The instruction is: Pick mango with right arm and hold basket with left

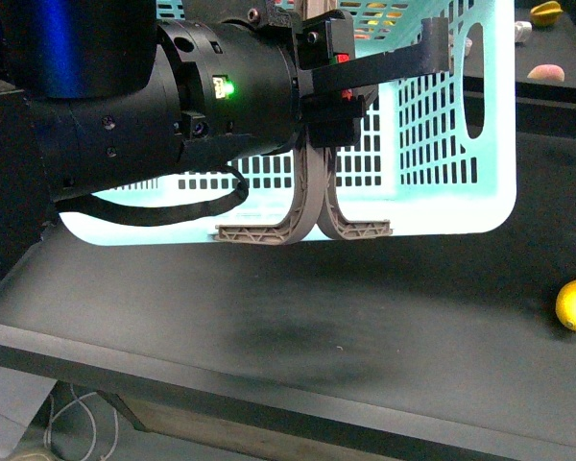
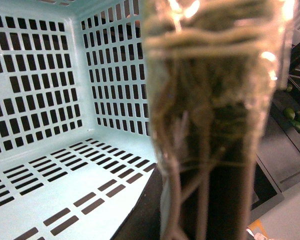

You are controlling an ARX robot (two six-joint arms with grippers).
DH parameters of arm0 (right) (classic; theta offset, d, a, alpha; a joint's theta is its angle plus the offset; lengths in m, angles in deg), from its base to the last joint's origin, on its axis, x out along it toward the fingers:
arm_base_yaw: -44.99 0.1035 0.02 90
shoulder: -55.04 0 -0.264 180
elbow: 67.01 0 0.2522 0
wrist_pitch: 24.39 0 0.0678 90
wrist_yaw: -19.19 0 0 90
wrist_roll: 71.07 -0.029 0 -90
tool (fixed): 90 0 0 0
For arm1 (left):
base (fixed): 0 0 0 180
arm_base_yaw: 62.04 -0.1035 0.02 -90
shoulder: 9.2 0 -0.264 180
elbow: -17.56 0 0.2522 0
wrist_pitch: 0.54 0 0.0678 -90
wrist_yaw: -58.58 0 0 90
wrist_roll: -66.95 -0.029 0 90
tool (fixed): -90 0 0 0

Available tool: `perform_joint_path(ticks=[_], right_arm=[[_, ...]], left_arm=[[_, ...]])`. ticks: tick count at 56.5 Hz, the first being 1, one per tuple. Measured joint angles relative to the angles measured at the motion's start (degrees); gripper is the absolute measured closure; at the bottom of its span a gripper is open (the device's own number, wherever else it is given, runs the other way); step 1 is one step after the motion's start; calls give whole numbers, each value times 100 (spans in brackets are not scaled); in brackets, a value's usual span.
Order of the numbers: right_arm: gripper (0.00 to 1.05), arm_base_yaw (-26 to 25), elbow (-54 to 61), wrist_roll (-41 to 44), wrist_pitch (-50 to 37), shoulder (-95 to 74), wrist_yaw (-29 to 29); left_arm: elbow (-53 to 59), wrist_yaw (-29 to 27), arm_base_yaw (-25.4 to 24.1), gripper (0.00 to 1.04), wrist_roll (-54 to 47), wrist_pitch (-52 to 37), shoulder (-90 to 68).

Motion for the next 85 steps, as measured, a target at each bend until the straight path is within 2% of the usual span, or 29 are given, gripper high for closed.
perform_joint_path(ticks=[41,44,45,47,49,56,60,68,80,85], right_arm=[[8,0,0,0,0,0,0],[8,94,-28,-101,122,-59,-247],[8,149,-68,-236,234,-138,-599],[8,190,-103,-389,271,-323,-898],[8,133,-133,-516,219,-623,-975],[8,-459,-323,-693,-765,-2057,-400],[8,-914,-544,-614,-1781,-3322,87],[8,-1300,-1016,-315,-2874,-5174,457],[8,-1543,-1692,654,-3501,-7213,1051],[8,-1694,-2057,1244,-3755,-8081,1069]], left_arm=[[0,-7,0,100,0,0,0],[0,-7,0,100,0,0,0],[0,-7,0,100,0,0,0],[0,-4,0,100,-2,0,0],[0,-7,0,100,4,0,2],[2,-15,0,100,0,0,2],[0,-15,0,100,0,0,2],[2,-9,0,100,0,0,2],[0,-13,0,100,0,0,2],[2,-15,2,100,0,0,2]])
